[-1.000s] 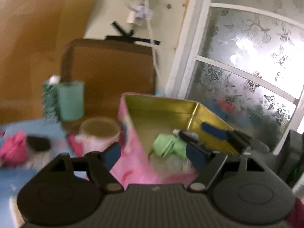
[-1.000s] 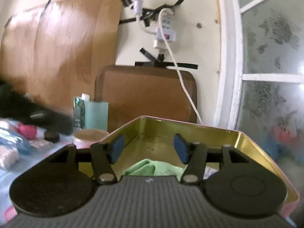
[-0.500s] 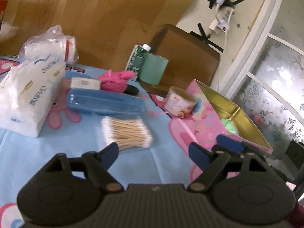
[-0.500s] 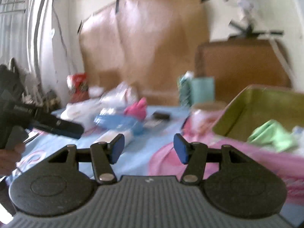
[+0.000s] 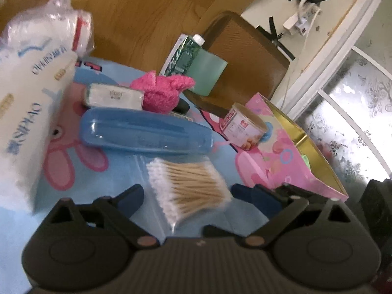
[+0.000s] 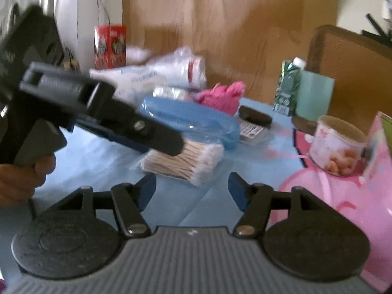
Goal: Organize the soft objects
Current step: 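Grasp the bag of cotton swabs with the right gripper, then carry the cotton swabs into the pink tin and release them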
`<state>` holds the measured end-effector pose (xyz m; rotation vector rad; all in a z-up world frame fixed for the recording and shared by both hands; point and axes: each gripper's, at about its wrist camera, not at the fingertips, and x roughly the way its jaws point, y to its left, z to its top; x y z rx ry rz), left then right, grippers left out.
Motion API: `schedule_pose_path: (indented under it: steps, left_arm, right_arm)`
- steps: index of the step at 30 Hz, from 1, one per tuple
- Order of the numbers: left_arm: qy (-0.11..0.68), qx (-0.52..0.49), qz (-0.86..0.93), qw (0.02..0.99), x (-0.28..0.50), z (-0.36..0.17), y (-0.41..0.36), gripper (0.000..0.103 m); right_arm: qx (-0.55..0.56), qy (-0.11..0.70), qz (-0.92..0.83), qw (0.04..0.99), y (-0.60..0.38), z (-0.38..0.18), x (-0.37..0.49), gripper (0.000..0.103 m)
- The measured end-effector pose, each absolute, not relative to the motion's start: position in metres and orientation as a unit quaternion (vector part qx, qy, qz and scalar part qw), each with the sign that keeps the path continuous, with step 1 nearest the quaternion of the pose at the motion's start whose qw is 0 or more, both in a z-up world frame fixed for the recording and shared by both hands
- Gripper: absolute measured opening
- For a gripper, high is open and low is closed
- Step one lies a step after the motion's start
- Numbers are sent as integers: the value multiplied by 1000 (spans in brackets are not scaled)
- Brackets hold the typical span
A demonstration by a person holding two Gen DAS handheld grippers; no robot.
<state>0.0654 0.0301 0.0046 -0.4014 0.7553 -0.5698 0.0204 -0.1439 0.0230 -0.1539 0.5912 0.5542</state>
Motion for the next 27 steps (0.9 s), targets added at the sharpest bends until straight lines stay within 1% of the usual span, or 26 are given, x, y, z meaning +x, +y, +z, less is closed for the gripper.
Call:
schedule_pose_path:
  steps: [1, 2, 4, 6, 10, 14, 18, 23, 27]
  left_arm:
    - [359, -189, -274, 872, 67, 4, 28, 98]
    - [357, -187, -279, 872, 67, 3, 26, 95]
    - [359, -174, -288, 871, 62, 4, 21, 93]
    - [353, -164, -288, 875, 50, 10, 18, 93]
    - [334, -191, -322, 865, 33, 24, 15, 93]
    - [313, -171, -352, 865, 25, 42, -12, 93]
    - [302, -132, -383, 863, 24, 58, -55, 94]
    - [304, -92, -420, 850, 30, 74, -121, 94]
    - [302, -60, -439, 844, 34, 81, -172, 94]
  right_arm:
    - [-80, 292, 268, 915, -140, 20, 25, 66]
    - [-77, 295, 271, 913, -138, 19, 27, 66]
    - [-63, 299, 269, 913, -137, 19, 30, 59]
    - [-60, 296, 258, 917, -139, 23, 22, 54]
    - [-61, 249, 237, 937, -149, 36, -13, 49]
    - [-66, 206, 196, 957, -170, 49, -43, 48]
    - [-65, 167, 154, 972, -197, 60, -62, 49]
    - [-60, 119, 101, 986, -238, 71, -73, 49]
    - [-47, 103, 59, 992, -274, 69, -69, 49]
